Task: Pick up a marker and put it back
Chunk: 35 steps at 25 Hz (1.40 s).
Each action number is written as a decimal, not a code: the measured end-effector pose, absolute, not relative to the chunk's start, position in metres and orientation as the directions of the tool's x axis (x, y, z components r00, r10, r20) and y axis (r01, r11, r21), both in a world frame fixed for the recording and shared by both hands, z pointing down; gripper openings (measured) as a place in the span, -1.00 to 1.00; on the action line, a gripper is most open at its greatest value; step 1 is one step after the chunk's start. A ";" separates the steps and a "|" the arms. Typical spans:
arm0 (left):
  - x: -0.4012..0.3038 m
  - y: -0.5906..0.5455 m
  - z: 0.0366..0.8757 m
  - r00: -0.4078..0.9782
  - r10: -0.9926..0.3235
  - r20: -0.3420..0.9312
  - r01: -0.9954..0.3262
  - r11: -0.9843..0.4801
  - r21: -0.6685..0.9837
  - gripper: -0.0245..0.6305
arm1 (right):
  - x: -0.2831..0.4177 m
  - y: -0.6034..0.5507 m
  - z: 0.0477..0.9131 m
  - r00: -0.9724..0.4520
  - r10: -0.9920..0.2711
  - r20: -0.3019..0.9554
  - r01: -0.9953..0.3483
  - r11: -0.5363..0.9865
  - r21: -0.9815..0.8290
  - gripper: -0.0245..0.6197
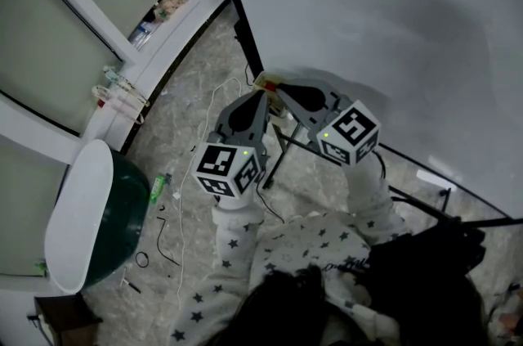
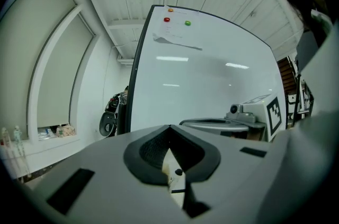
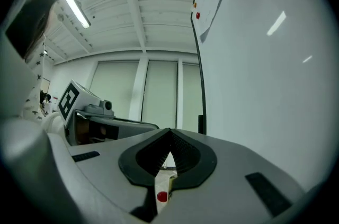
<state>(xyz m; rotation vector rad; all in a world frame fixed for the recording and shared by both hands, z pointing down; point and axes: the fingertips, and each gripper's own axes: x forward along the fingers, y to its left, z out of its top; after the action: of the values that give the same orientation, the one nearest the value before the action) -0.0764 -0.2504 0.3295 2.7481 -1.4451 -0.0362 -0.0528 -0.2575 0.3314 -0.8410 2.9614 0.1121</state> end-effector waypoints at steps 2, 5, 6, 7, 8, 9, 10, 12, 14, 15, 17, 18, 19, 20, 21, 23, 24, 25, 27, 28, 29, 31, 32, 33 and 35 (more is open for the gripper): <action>-0.075 -0.248 0.326 0.573 -0.820 -0.003 -0.819 -0.572 0.039 -0.92 | -0.053 -0.257 0.328 -0.851 -0.517 -0.086 -0.521 0.853 0.030 -0.91; -0.075 -0.244 0.322 0.578 -0.816 0.003 -0.816 -0.577 0.035 -0.92 | -0.053 -0.254 0.319 -0.854 -0.512 -0.087 -0.515 0.857 0.011 -0.91; -0.075 -0.243 0.320 0.579 -0.815 0.003 -0.815 -0.579 0.033 -0.92 | -0.053 -0.253 0.315 -0.855 -0.511 -0.085 -0.514 0.858 0.007 -0.91; -0.075 -0.241 0.318 0.580 -0.815 0.002 -0.814 -0.580 0.032 -0.92 | -0.052 -0.252 0.312 -0.856 -0.510 -0.084 -0.512 0.859 0.003 -0.91; -0.075 -0.240 0.315 0.582 -0.813 0.002 -0.813 -0.581 0.030 -0.92 | -0.052 -0.251 0.309 -0.857 -0.508 -0.085 -0.510 0.860 -0.001 -0.91; -0.075 -0.238 0.313 0.584 -0.812 0.000 -0.811 -0.584 0.028 -0.92 | -0.052 -0.250 0.306 -0.858 -0.506 -0.089 -0.508 0.862 -0.003 -0.91; -0.075 -0.237 0.312 0.587 -0.810 0.000 -0.810 -0.586 0.025 -0.92 | -0.052 -0.249 0.304 -0.859 -0.503 -0.095 -0.505 0.863 -0.005 -0.91; -0.073 -0.236 0.312 0.592 -0.806 0.000 -0.805 -0.592 0.020 -0.92 | -0.052 -0.247 0.303 -0.861 -0.498 -0.098 -0.500 0.866 -0.005 -0.91; -0.072 -0.234 0.314 0.597 -0.802 0.003 -0.802 -0.597 0.019 -0.92 | -0.053 -0.245 0.306 -0.863 -0.497 -0.091 -0.499 0.867 -0.004 -0.91; -0.071 -0.233 0.315 0.599 -0.801 0.004 -0.801 -0.598 0.018 -0.92 | -0.053 -0.245 0.308 -0.864 -0.496 -0.088 -0.497 0.868 -0.006 -0.91; -0.069 -0.233 0.317 0.600 -0.800 0.007 -0.800 -0.600 0.017 -0.92 | -0.052 -0.244 0.311 -0.864 -0.496 -0.084 -0.497 0.867 -0.009 -0.91; -0.067 -0.233 0.318 0.601 -0.799 0.006 -0.799 -0.601 0.017 -0.92 | -0.051 -0.244 0.313 -0.863 -0.498 -0.081 -0.499 0.866 -0.010 -0.91; -0.066 -0.233 0.320 0.603 -0.798 0.005 -0.798 -0.603 0.018 -0.92 | -0.051 -0.244 0.315 -0.862 -0.500 -0.078 -0.501 0.865 -0.012 -0.91; -0.065 -0.232 0.321 0.604 -0.797 0.004 -0.797 -0.604 0.020 -0.92 | -0.050 -0.244 0.317 -0.862 -0.501 -0.075 -0.502 0.865 -0.016 -0.91; -0.065 -0.232 0.323 0.606 -0.796 0.005 -0.796 -0.605 0.023 -0.92 | -0.050 -0.244 0.320 -0.862 -0.502 -0.073 -0.502 0.865 -0.021 -0.91; -0.064 -0.233 0.327 0.605 -0.796 0.010 -0.796 -0.605 0.025 -0.92 | -0.050 -0.245 0.323 -0.861 -0.505 -0.067 -0.504 0.863 -0.023 -0.91; -0.064 -0.233 0.328 0.604 -0.797 0.012 -0.797 -0.604 0.025 -0.92 | -0.050 -0.245 0.324 -0.860 -0.506 -0.065 -0.505 0.863 -0.023 -0.91; -0.064 -0.233 0.328 0.603 -0.798 0.012 -0.798 -0.603 0.026 -0.92 | -0.049 -0.245 0.324 -0.860 -0.507 -0.065 -0.506 0.862 -0.025 -0.91; -0.066 -0.233 0.329 0.601 -0.799 0.011 -0.799 -0.600 0.029 -0.92 | -0.049 -0.246 0.326 -0.859 -0.508 -0.063 -0.507 0.862 -0.027 -0.91; -0.066 -0.233 0.329 0.599 -0.800 0.011 -0.800 -0.599 0.030 -0.92 | -0.050 -0.246 0.327 -0.859 -0.508 -0.061 -0.507 0.861 -0.025 -0.91; -0.067 -0.233 0.330 0.598 -0.801 0.012 -0.801 -0.598 0.031 -0.92 | -0.051 -0.246 0.327 -0.860 -0.507 -0.059 -0.507 0.862 -0.020 -0.91; -0.068 -0.232 0.331 0.596 -0.803 0.015 -0.803 -0.596 0.031 -0.92 | -0.054 -0.244 0.328 -0.863 -0.502 -0.056 -0.503 0.865 -0.007 -0.91; -0.068 -0.232 0.331 0.595 -0.803 0.016 -0.803 -0.595 0.030 -0.92 | -0.055 -0.244 0.329 -0.865 -0.499 -0.054 -0.499 0.866 -0.006 -0.91; -0.068 -0.232 0.331 0.594 -0.804 0.017 -0.804 -0.594 0.029 -0.92 | -0.056 -0.244 0.330 -0.866 -0.497 -0.052 -0.497 0.868 -0.007 -0.91; -0.069 -0.232 0.331 0.592 -0.806 0.015 -0.806 -0.592 0.027 -0.92 | -0.058 -0.244 0.332 -0.867 -0.496 -0.047 -0.496 0.868 -0.008 -0.91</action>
<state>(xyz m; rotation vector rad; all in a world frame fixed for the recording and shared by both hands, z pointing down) -0.0685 -0.2316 0.3311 2.7754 -1.4047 0.0026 -0.0575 -0.2440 0.3317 -0.7948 2.9908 0.0071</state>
